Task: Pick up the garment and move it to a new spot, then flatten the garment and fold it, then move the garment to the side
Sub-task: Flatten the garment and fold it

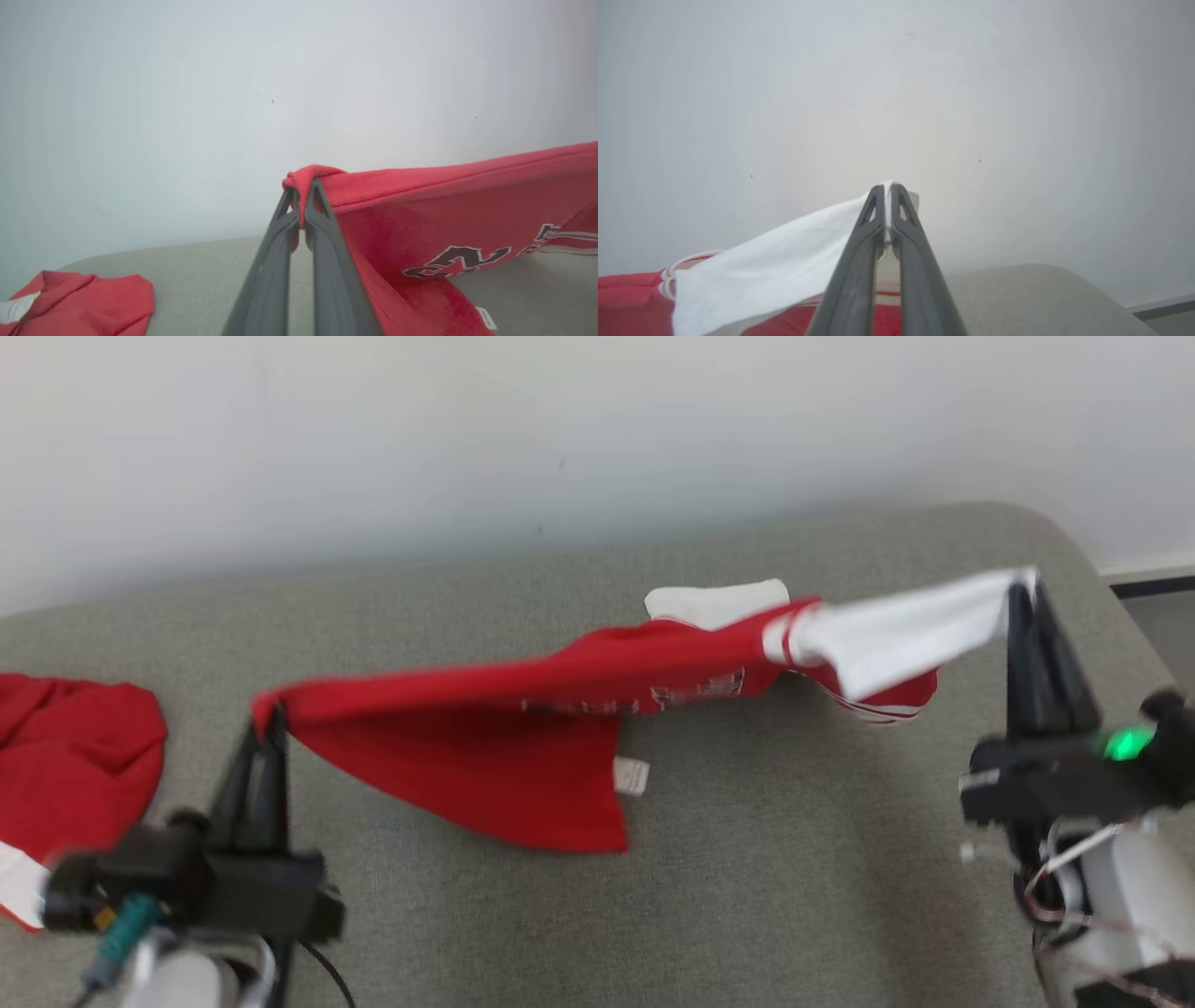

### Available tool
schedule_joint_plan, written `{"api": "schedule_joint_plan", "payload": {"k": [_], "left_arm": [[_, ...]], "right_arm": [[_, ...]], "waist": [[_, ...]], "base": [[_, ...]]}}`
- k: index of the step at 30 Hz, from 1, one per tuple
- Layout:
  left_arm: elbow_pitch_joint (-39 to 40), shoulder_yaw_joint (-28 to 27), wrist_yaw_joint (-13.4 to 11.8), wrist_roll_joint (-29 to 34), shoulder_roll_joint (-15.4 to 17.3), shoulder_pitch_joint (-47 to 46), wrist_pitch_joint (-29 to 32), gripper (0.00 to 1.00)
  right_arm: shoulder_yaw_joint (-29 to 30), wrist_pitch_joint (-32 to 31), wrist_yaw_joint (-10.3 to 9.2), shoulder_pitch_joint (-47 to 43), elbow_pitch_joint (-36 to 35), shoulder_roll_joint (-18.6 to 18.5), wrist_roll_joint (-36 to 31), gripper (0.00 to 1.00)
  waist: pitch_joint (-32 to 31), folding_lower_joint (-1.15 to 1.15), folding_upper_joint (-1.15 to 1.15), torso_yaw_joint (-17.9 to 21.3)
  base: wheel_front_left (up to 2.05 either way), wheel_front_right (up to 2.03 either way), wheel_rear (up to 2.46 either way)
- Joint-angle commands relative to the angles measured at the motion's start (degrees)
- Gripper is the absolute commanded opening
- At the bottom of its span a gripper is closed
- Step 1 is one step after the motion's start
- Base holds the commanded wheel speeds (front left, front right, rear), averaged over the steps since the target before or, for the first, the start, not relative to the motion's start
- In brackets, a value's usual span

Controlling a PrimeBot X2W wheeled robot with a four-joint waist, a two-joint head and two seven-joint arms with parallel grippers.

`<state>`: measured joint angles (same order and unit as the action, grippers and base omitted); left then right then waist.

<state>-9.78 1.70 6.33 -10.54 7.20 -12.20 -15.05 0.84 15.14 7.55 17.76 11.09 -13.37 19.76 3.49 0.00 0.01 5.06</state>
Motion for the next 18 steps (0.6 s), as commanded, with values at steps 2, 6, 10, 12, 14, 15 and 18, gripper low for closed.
{"api": "schedule_joint_plan", "payload": {"k": [2,6,10,12,14,15,18], "left_arm": [[0.07,-0.73,0.45,0.73,2.6,-4.21,-0.19,0.0],[-1.56,-0.69,0.75,1.14,7.34,-10.98,0.08,0.0],[-1.67,-0.62,0.97,1.04,10.95,-17.45,2.09,0.0],[-1.42,0.01,1.05,1.0,12.44,-20.35,3.58,0.0],[-1.27,0.44,0.94,0.85,13.94,-23.41,4.94,0.0],[-1.36,0.65,0.97,0.7,14.58,-24.79,5.83,0.0],[-1.59,1.29,1.01,0.93,16.15,-28.49,7.77,0.0]], "right_arm": [[-1.07,-0.01,-0.13,4.23,-1.11,-1.91,0.98,0.0],[-3.54,-0.01,-0.13,11.86,-1.37,-5.59,1.46,0.0],[-5.36,-0.01,-0.13,18.41,-0.43,-7.67,2.16,0.0],[-6.93,-0.01,-0.13,21.46,0.1,-8.64,2.43,0.0],[-8.45,-0.01,-0.13,24.53,0.75,-9.86,2.6,0.0],[-9.23,-0.01,-0.13,26.11,1.29,-10.49,2.73,0.0],[-11.59,-0.02,-0.13,30.71,3.02,-11.87,2.89,0.0]], "waist": [[-2.8,0.0,-0.01,0.46],[-3.94,0.0,-0.01,0.46],[-4.32,0.0,-0.01,0.19],[-4.19,0.0,-0.01,0.0],[-3.94,0.0,-0.01,-0.2],[-3.71,0.0,-0.01,-0.29],[-2.72,0.0,-0.01,-0.55]], "base": [[0.0,0.0,0.0],[0.0,0.0,0.0],[0.0,0.0,0.0],[0.0,0.0,0.0],[0.0,0.0,0.0],[0.0,0.0,0.0],[0.0,0.0,0.0]]}}
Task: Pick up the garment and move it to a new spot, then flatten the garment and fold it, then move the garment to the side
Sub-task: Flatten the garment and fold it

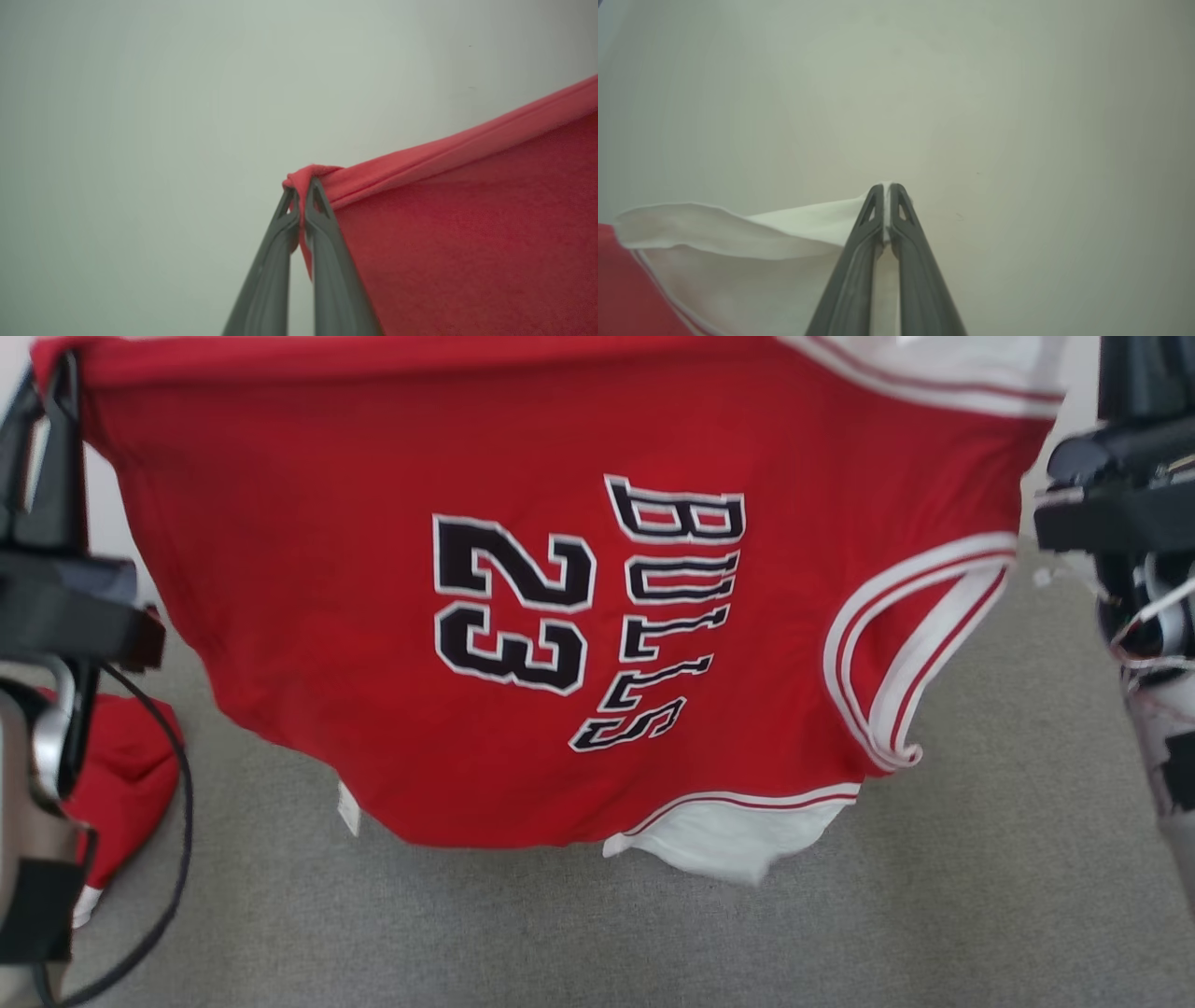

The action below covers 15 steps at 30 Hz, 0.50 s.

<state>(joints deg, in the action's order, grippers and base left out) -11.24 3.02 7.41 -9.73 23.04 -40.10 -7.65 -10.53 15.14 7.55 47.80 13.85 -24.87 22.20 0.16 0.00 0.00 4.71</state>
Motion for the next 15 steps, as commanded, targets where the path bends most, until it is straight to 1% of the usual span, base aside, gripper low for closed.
{"api": "schedule_joint_plan", "payload": {"k": [1,6,11,12,15], "left_arm": [[-0.09,0.18,-0.05,0.04,0.67,-1.88,1.0,0.0],[-0.68,2.07,-0.03,0.6,1.72,-7.7,4.02,0.0],[-3.17,4.7,-0.06,1.21,0.62,-14.4,5.8,0.0],[-5.31,5.5,-0.19,2.18,0.51,-17.89,6.45,0.0],[-9.02,6.76,-0.63,3.84,0.12,-24.5,5.68,0.0]], "right_arm": [[-0.99,-0.03,-0.13,2.26,1.0,-0.97,0.4,0.0],[-3.54,-0.29,-0.13,9.6,5.4,-3.56,0.23,0.0],[-7.22,-0.59,-0.13,17.76,9.03,-5.3,-1.53,0.0],[-7.63,-0.66,-0.13,21.78,10.84,-5.88,-1.99,0.0],[-7.55,-0.39,-0.13,28.27,14.1,-6.11,-3.68,0.0]], "waist": [[1.29,0.0,0.0,-0.3],[6.94,0.0,0.0,-1.03],[14.62,0.0,0.0,-1.58],[17.91,0.0,0.0,-1.8],[22.18,0.0,0.0,-2.05]], "base": [[0.0,0.0,0.0],[0.0,0.0,0.0],[0.0,0.0,0.0],[0.0,0.0,0.0],[0.0,0.0,0.0]]}}
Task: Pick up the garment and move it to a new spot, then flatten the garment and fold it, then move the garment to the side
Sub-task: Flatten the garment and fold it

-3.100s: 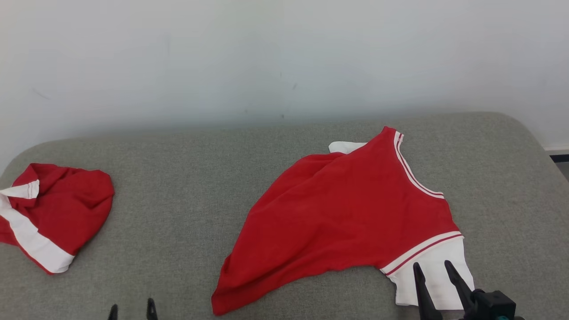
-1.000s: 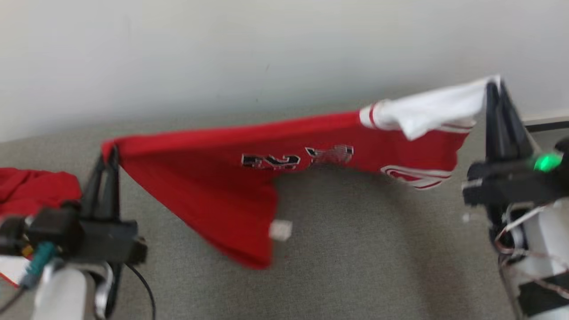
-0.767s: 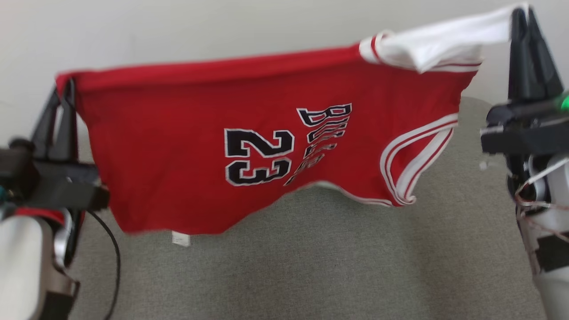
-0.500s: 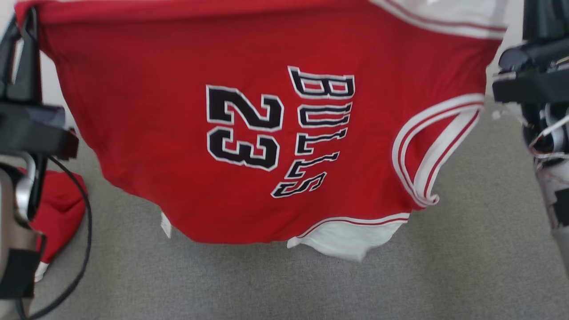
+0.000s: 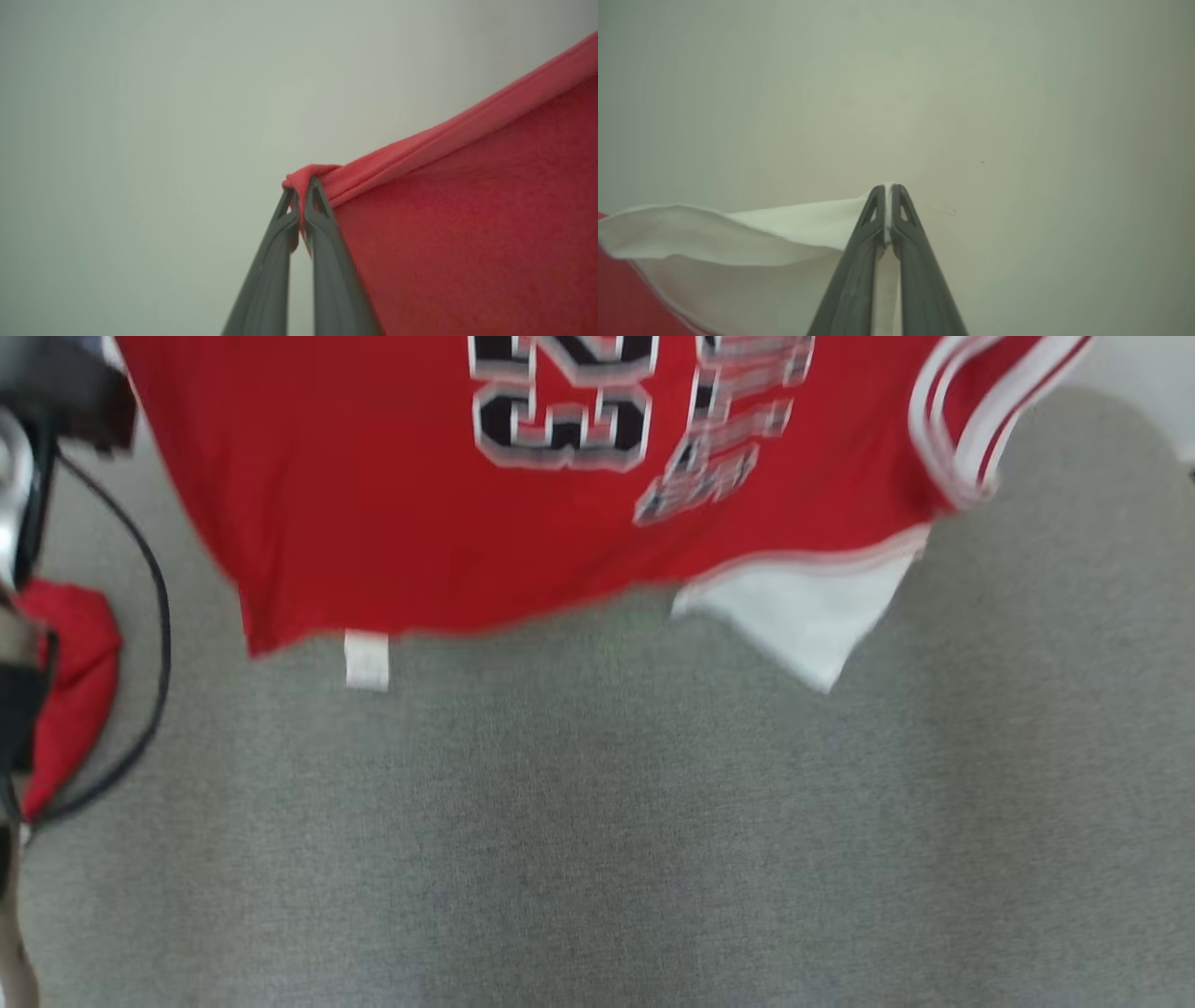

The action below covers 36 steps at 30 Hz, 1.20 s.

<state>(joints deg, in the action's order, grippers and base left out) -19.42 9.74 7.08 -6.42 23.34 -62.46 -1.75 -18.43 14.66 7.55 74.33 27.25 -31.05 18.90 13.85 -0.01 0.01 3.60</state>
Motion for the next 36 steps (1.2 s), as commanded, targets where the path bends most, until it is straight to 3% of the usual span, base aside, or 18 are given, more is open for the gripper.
{"api": "schedule_joint_plan", "payload": {"k": [1,10,15,20,25,31,36], "left_arm": [[-1.67,0.36,-0.73,1.12,-0.57,-4.56,-0.85,0.0],[-10.43,4.18,-2.57,7.69,-0.31,-22.13,-8.84,0.0],[-14.94,4.93,-3.78,7.56,-1.81,-23.37,-11.69,0.0],[-17.29,3.3,-5.97,4.44,-3.56,-15.01,-12.96,0.0],[-15.67,1.99,-6.58,0.83,-6.13,-1.36,-13.4,0.0],[-9.82,-2.17,-7.68,-3.78,-10.22,20.04,-13.45,0.0],[-8.01,-6.51,-6.91,-5.91,-12.88,36.22,-13.46,0.0]], "right_arm": [[0.31,0.17,-0.13,4.02,1.53,-0.29,-1.41,0.0],[3.91,0.53,-0.14,16.94,4.25,-2.59,-6.39,0.0],[6.73,0.44,-0.14,13.98,1.56,-3.24,-6.71,0.0],[9.23,0.46,-0.15,2.66,-2.74,-3.5,-2.98,0.0],[12.92,0.46,-0.15,-16.45,-9.4,-2.09,0.84,0.0],[18.57,0.48,-0.15,-42.18,-12.97,2.7,2.25,0.0],[19.33,0.48,-0.18,-56.54,-12.57,7.82,1.5,0.0]], "waist": [[9.81,0.01,-0.01,-1.05],[15.19,0.01,-0.01,-2.04],[16.79,0.01,-0.01,-2.63],[16.94,0.01,-0.01,-2.57],[14.85,0.01,-0.01,-2.25],[8.01,0.01,-0.01,-1.55],[1.33,0.01,-0.01,0.14]], "base": [[0.0,0.0,0.0],[0.0,0.0,0.0],[0.0,0.0,0.0],[0.0,0.0,0.0],[0.0,0.0,0.0],[0.0,0.0,0.0],[0.0,0.0,0.0]]}}
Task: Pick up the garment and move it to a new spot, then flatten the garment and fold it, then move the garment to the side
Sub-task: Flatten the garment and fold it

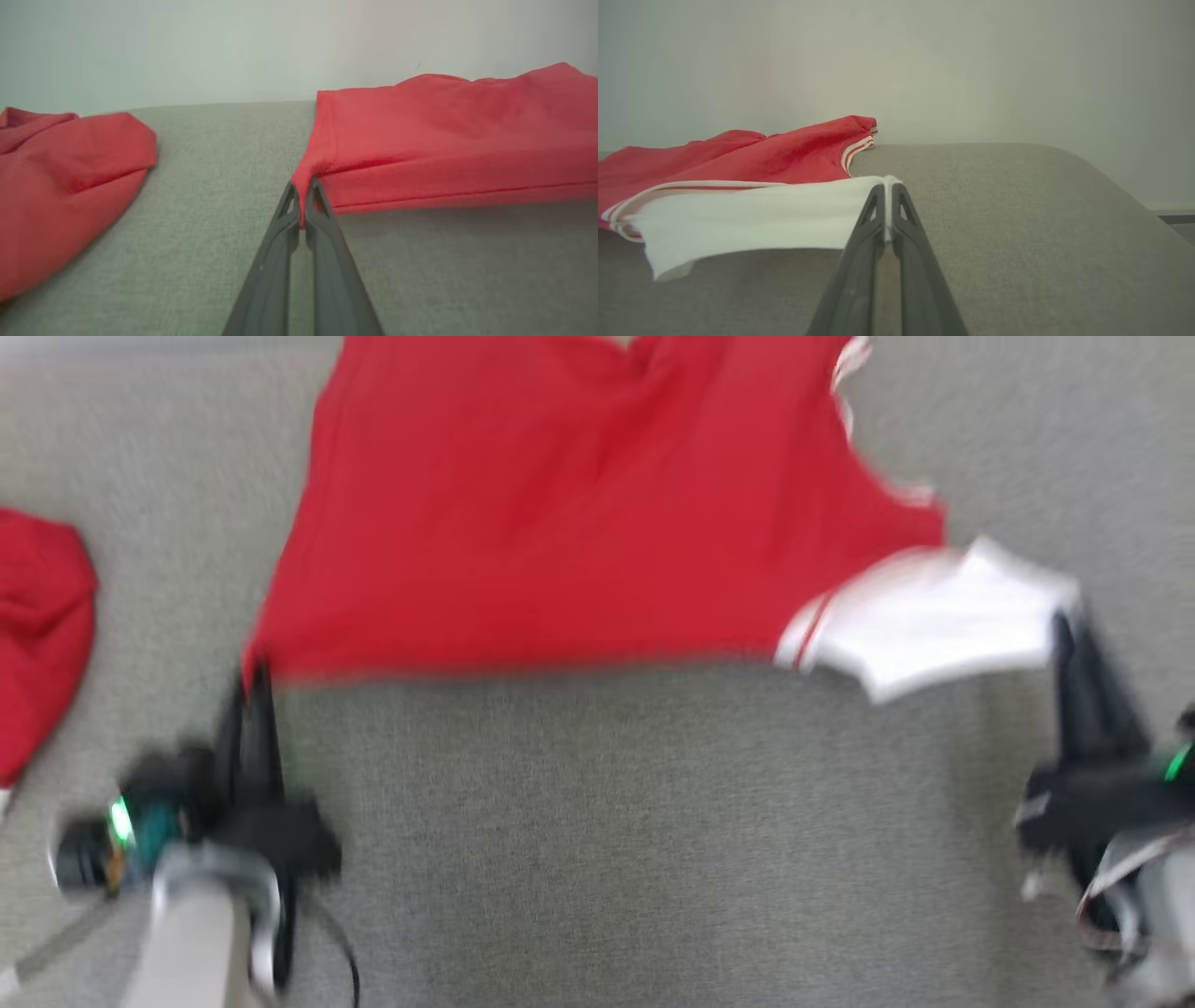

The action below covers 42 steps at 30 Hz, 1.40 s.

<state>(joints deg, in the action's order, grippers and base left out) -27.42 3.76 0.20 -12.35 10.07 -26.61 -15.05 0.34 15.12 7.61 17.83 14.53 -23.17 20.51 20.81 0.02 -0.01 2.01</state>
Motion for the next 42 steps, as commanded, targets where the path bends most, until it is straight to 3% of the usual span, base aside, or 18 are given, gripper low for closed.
{"api": "schedule_joint_plan", "payload": {"k": [1,10,25,34,39,42], "left_arm": [[0.41,-0.98,0.03,0.01,-0.31,3.01,-0.17,0.0],[-0.71,-4.75,1.95,0.77,-4.62,20.44,-0.18,0.0],[-1.56,-7.96,2.76,-0.72,-6.86,34.32,-0.18,0.0],[0.42,-5.7,-0.14,-5.26,-6.97,37.7,-0.18,0.0],[6.25,-4.2,-1.47,-4.08,-7.02,36.78,-0.18,0.0],[9.28,-3.62,-2.03,-3.91,-7.06,35.36,-0.19,0.0]], "right_arm": [[1.22,0.02,-0.24,-2.17,0.46,0.83,0.15,0.0],[1.04,0.02,-0.24,-15.81,3.63,5.57,-0.79,0.0],[-1.52,0.02,-0.24,-27.48,7.02,7.53,-3.02,0.0],[-0.7,0.02,-0.24,-30.82,7.15,8.83,-4.13,0.0],[0.02,0.02,-0.21,-27.45,3.69,11.94,-6.79,0.0],[0.2,0.01,-0.21,-25.76,2.06,11.89,-7.02,0.0]], "waist": [[-6.77,-0.02,0.01,2.02],[-16.01,-0.02,0.01,3.63],[-24.38,-0.02,0.01,3.88],[-25.76,-0.02,0.01,3.79],[-23.89,-0.02,0.01,3.37],[-22.49,-0.02,0.01,3.09]], "base": [[0.0,0.0,0.0],[0.0,0.0,0.0],[0.0,0.0,0.0],[0.0,0.0,0.0],[0.0,0.0,0.0],[0.0,0.0,0.0]]}}
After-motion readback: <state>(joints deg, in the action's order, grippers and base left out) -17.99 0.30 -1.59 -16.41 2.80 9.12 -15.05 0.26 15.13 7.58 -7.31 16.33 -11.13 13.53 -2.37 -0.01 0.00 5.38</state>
